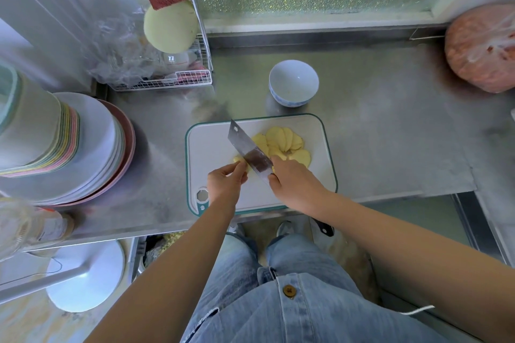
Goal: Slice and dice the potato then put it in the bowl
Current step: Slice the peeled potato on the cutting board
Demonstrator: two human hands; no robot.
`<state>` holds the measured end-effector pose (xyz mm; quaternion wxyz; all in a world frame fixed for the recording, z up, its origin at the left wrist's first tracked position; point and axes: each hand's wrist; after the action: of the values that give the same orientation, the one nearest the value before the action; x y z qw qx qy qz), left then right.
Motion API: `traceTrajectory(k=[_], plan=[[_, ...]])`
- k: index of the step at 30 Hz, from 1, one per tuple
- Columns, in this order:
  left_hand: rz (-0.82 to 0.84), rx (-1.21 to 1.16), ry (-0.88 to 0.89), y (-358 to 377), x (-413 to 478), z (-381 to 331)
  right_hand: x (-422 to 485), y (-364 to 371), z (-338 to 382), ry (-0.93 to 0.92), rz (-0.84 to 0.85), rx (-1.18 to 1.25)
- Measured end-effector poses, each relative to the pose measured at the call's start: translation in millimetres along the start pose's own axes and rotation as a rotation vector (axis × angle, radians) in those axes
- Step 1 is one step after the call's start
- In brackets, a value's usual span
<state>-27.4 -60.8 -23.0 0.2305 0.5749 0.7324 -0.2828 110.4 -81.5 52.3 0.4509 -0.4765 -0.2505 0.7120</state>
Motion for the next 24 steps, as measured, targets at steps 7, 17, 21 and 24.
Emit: traceTrajectory(k=[7, 17, 21, 24], plan=[[0.002, 0.014, 0.009, 2, 4, 2, -1, -3, 0, -0.005, 0.024, -0.020], [-0.004, 0.071, 0.030, 2, 4, 2, 12, -2, 7, -0.005, 0.023, -0.078], [-0.015, 0.081, 0.050, 3, 4, 3, 21, 3, 9, -0.014, -0.006, -0.096], [-0.042, 0.109, 0.071, 4, 2, 3, 25, 4, 12, -0.018, -0.020, -0.069]])
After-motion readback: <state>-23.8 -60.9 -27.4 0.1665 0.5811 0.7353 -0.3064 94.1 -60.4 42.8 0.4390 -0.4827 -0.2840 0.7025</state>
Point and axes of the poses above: each hand's wrist, its own x-axis towards the middle knuckle, its own y-axis out of the palm, z = x × y
